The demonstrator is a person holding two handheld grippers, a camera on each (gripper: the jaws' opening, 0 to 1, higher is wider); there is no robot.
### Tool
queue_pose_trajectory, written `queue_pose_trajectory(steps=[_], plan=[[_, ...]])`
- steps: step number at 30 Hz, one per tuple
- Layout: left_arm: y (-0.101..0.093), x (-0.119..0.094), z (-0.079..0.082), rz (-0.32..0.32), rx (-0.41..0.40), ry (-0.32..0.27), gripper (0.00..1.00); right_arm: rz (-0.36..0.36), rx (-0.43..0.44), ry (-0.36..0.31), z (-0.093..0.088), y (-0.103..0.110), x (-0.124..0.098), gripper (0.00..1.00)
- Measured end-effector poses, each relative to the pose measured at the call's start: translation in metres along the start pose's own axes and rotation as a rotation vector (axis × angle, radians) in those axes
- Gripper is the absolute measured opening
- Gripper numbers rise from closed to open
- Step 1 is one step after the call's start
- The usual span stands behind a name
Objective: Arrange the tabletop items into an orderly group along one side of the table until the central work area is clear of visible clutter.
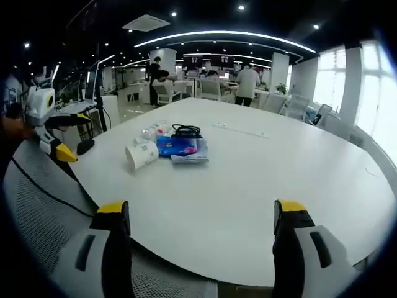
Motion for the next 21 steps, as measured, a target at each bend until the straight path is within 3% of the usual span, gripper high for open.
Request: queue_pose_trajectory(steps=[21], plan=[[0.0008,-0.0007,0.0009,0.006,0.002,-0.011,1.0,-0.011,-0.001,-0.01,0.0009,-0.0007,-0.0006,0.94]])
Point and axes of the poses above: the point that each gripper's makers call its tool centre point, and the gripper's own axes: x roughly forward along the fingers, y roughly to its left, z roughly out of its top, the point moved 10 cm from there along -x, roughly backward along the fingers, and after that the axes turned 12 degrees about -y, right-handed, at the moved point
